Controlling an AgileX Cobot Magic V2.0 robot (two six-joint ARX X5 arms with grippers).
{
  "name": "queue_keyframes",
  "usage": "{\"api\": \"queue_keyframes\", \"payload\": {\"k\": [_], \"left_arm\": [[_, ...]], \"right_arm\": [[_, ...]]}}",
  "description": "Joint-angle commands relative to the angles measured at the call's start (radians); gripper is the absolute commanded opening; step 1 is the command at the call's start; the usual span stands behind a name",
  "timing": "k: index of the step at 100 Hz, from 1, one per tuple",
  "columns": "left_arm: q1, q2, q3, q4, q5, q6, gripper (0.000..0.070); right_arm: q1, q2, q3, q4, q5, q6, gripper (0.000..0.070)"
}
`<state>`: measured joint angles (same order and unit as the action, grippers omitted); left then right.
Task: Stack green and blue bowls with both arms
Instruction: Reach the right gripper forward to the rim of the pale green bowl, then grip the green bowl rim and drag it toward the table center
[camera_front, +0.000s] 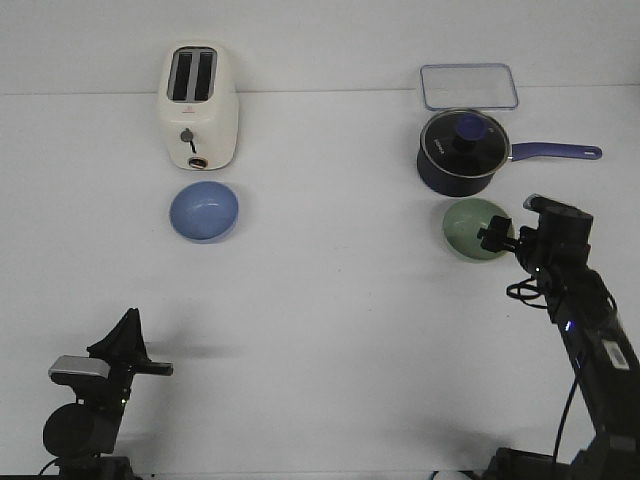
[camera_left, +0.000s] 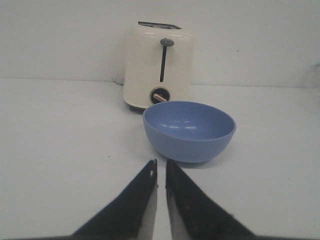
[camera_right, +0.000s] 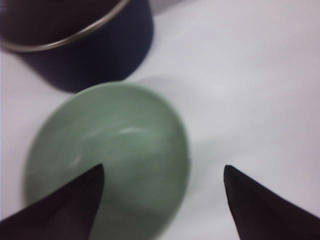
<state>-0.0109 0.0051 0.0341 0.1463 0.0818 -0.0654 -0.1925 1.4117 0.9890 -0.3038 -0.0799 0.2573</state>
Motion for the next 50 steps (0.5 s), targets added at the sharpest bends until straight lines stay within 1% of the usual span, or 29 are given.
{"api": "queue_keyframes", "payload": {"k": [1, 11, 15, 19, 23, 33, 34, 43, 50], "left_arm": [[0.0, -0.002, -0.02, 0.012, 0.003, 0.001, 0.0015], [0.0, -0.002, -0.02, 0.012, 0.003, 0.0, 0.0015], [0.0, -0.002, -0.02, 0.012, 0.003, 0.001, 0.0015], [0.0, -0.002, -0.02, 0.012, 0.003, 0.0, 0.0015], [0.0, -0.002, -0.02, 0.012, 0.003, 0.001, 0.0015], [0.0, -0.002, -0.02, 0.012, 0.003, 0.001, 0.0015], [0.0, -0.002, -0.02, 0.012, 0.003, 0.0, 0.0015], [0.0, -0.002, -0.02, 0.012, 0.003, 0.001, 0.0015], [0.0, -0.002, -0.02, 0.012, 0.003, 0.001, 0.0015]], "right_arm": [[-0.007, 0.084, 0.05, 0.002, -0.003, -0.025, 0.0508], [-0.011, 0.175, 0.1, -0.009, -0.003, -0.027, 0.05], [-0.011, 0.204, 0.114, -0.016, -0.008, -0.027, 0.0474], [-0.011, 0.231, 0.126, -0.019, -0.026, -0.029, 0.0426], [-0.011, 0.246, 0.132, -0.019, -0.036, -0.029, 0.0335], [-0.011, 0.262, 0.136, -0.019, -0.037, -0.032, 0.0014], [-0.011, 0.262, 0.136, -0.019, -0.037, -0.032, 0.0], [-0.011, 0.254, 0.142, -0.021, -0.039, -0.035, 0.0], [-0.012, 0.233, 0.15, -0.035, -0.062, -0.039, 0.0]]}}
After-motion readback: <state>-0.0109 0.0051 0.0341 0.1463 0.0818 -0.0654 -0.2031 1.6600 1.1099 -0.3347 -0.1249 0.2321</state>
